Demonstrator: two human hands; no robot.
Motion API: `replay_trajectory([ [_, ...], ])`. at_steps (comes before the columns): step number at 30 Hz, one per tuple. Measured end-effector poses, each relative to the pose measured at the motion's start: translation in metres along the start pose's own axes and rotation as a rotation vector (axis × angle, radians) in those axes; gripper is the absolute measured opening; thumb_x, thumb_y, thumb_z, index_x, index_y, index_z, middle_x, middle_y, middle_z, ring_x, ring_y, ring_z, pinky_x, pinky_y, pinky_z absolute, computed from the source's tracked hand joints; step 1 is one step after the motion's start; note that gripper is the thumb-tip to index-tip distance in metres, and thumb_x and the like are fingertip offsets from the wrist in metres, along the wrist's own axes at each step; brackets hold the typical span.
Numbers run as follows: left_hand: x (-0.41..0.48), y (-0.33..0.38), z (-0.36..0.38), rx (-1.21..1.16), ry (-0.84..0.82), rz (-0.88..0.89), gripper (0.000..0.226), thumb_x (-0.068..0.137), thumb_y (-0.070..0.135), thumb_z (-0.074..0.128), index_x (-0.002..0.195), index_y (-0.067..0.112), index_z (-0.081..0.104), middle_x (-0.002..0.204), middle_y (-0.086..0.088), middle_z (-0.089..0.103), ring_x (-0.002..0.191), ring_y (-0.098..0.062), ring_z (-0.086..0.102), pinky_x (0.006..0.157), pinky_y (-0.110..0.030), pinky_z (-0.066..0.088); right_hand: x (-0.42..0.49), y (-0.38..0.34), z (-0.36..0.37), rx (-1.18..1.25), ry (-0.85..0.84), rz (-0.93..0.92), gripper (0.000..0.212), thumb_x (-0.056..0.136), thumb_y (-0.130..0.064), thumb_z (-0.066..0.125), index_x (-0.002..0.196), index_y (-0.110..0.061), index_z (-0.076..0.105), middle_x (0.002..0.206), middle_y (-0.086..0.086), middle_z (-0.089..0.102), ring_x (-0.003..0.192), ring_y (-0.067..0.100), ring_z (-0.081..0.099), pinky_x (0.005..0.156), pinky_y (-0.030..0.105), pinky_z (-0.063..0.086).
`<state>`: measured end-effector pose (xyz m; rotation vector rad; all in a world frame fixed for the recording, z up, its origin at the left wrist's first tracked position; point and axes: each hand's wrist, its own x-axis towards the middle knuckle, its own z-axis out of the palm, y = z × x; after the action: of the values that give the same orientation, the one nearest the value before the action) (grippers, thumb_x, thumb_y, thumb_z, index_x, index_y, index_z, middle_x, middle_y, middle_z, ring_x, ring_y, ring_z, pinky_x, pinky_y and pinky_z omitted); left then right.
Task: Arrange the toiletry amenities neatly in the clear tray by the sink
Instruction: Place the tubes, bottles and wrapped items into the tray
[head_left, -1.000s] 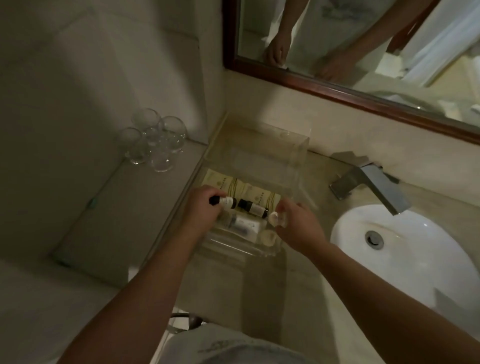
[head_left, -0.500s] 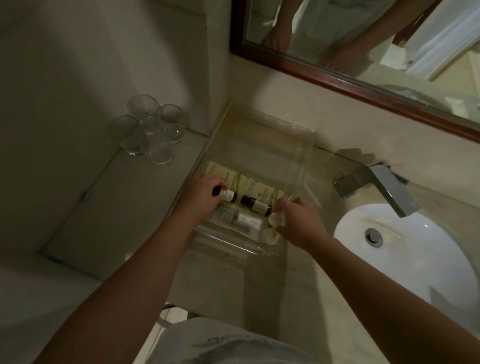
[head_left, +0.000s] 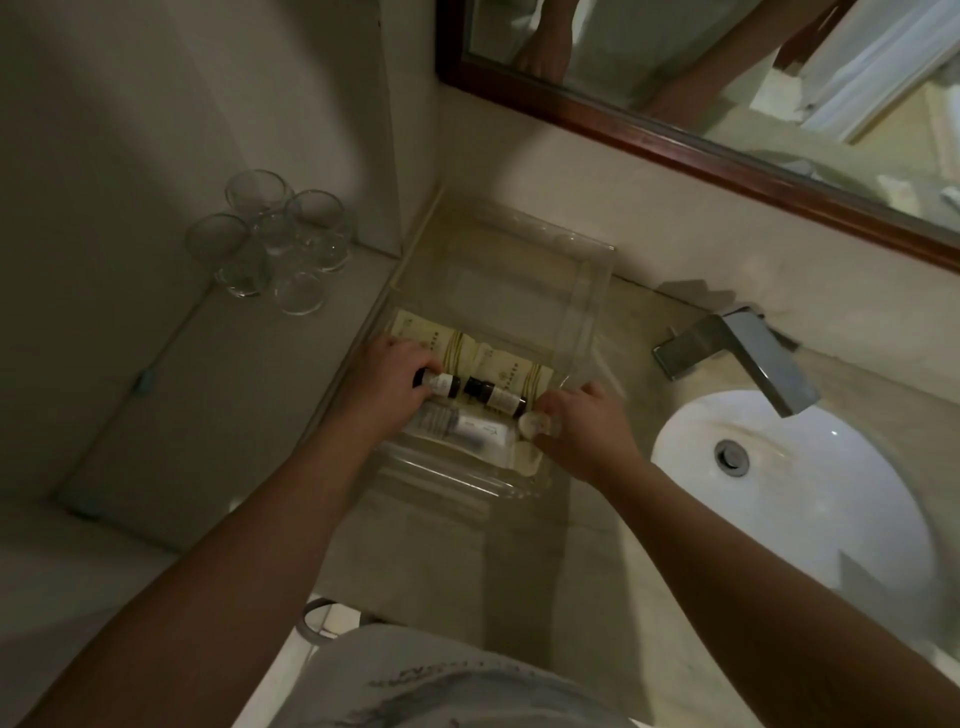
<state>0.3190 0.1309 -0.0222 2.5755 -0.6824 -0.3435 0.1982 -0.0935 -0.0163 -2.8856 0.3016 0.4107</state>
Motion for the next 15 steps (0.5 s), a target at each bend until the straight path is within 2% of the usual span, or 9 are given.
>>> replay_trajectory([
  [3, 0.0011, 0.0039, 0.0012, 0.036, -0.005, 0.007, 0.026, 0.077, 0.023, 0.072, 0.102, 0.025, 0.069, 0.106, 0.001, 0.067, 0.108, -0.027, 0.05, 0.092, -0.038, 0.041, 0.0017, -0.0005, 0.0004, -0.014, 0.014, -0.008, 0.034, 0.079, -0.048, 0.063, 0.111, -0.035, 0.062, 0.101, -0.009, 0.068, 0.088, 0.015, 0.041, 0.07, 0.032, 0.041],
  [8, 0.0014, 0.008, 0.0029, 0.032, -0.022, 0.012, 0.024, 0.076, 0.025, 0.072, 0.099, 0.027, 0.07, 0.106, 0.001, 0.066, 0.108, -0.028, 0.047, 0.095, -0.041, 0.039, 0.0034, 0.0019, -0.0005, -0.038, 0.016, -0.037, 0.032, 0.077, -0.045, 0.063, 0.107, -0.036, 0.063, 0.099, -0.01, 0.07, 0.084, 0.015, 0.036, 0.073, 0.032, 0.038],
  [15, 0.0013, 0.0058, 0.004, 0.033, -0.009, 0.023, 0.023, 0.074, 0.025, 0.074, 0.097, 0.026, 0.07, 0.104, 0.001, 0.068, 0.105, -0.029, 0.048, 0.093, -0.041, 0.04, 0.0022, -0.0008, -0.0023, -0.045, 0.007, -0.043, 0.03, 0.08, -0.046, 0.06, 0.108, -0.038, 0.062, 0.102, -0.01, 0.068, 0.087, 0.014, 0.033, 0.072, 0.032, 0.029],
])
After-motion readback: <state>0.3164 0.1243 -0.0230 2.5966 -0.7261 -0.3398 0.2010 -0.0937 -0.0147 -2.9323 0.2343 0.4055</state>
